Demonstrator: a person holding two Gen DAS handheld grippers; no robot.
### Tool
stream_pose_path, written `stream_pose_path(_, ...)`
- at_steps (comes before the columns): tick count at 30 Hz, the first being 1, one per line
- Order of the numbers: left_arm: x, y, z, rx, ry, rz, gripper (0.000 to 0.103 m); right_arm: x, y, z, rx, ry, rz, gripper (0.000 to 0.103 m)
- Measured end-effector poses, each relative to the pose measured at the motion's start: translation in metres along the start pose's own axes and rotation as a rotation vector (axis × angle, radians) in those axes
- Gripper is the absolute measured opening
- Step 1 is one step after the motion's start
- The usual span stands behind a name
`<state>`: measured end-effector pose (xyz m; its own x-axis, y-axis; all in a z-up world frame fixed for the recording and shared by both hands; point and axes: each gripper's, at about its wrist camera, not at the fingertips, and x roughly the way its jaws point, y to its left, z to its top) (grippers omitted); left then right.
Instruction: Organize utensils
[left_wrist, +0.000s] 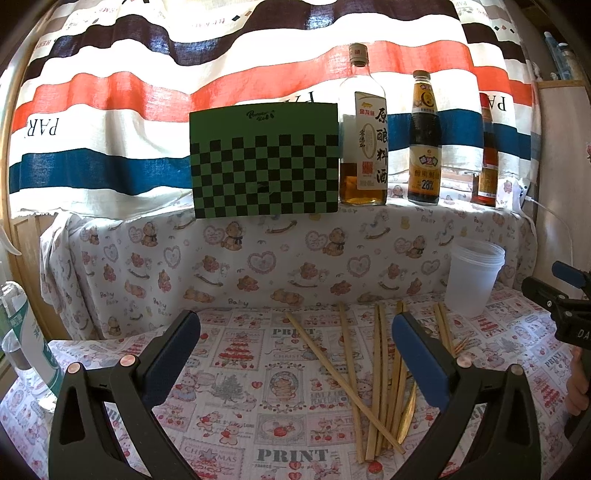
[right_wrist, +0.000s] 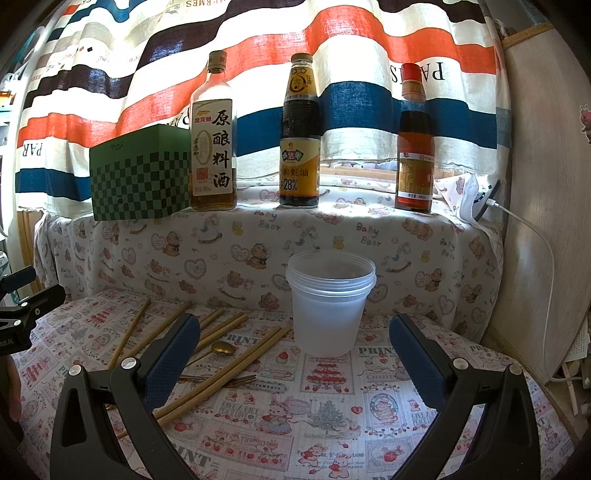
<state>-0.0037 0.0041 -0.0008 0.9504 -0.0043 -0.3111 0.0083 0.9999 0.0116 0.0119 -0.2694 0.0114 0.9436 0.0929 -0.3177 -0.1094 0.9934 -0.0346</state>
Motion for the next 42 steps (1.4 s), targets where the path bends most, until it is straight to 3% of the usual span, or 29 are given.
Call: stream_pose_path(42,0.0025,0.0035,-0.0011,-0.011,0.015,0.026,0.103,0.0009,-0.0004,0.0000,0.000,0.002,-0.001,0.103)
